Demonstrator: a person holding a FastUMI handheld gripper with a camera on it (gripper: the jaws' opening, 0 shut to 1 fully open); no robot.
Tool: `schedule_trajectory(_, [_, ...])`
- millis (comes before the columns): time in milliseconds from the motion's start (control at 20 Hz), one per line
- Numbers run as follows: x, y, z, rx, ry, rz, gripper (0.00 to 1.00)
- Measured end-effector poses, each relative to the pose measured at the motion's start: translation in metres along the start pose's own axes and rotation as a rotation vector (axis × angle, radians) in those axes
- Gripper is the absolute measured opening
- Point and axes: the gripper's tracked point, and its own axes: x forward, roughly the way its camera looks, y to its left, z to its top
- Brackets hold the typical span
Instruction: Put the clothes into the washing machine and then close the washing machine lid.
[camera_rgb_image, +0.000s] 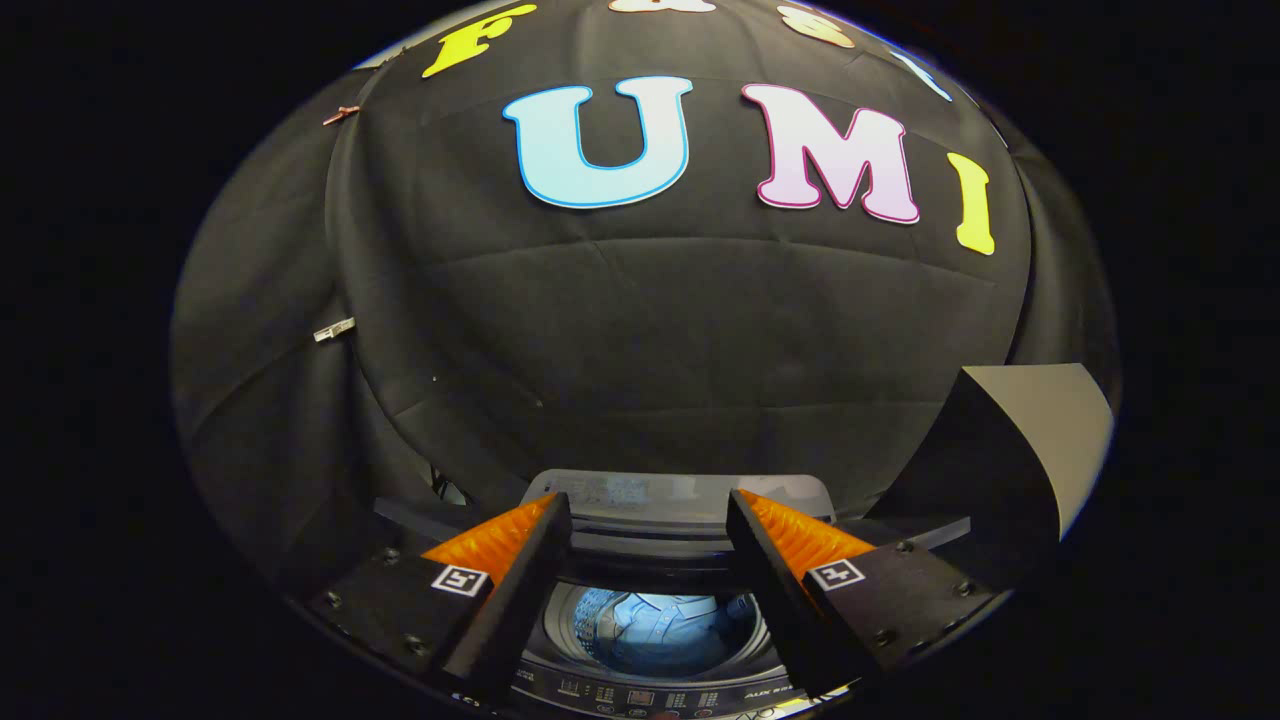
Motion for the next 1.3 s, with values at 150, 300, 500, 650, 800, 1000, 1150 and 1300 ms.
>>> schedule_trajectory(150, [0.001,0.001,-0.028,-0.020,0.050,0.001,1.00])
schedule_trajectory(300, [0.004,0.006,-0.065,-0.033,0.106,0.002,1.00])
schedule_trajectory(500, [0.009,0.005,-0.110,-0.057,0.178,-0.012,1.00])
schedule_trajectory(650, [0.013,0.001,-0.136,-0.052,0.226,-0.026,0.99])
schedule_trajectory(800, [0.012,-0.001,-0.141,-0.045,0.242,-0.030,1.00])
schedule_trajectory(1000, [-0.015,0.000,-0.086,-0.039,0.157,-0.009,1.00])
schedule_trajectory(1150, [-0.064,-0.008,-0.019,-0.037,0.048,0.010,1.00])
schedule_trajectory(1300, [-0.117,-0.031,0.043,-0.066,-0.059,0.020,1.00])
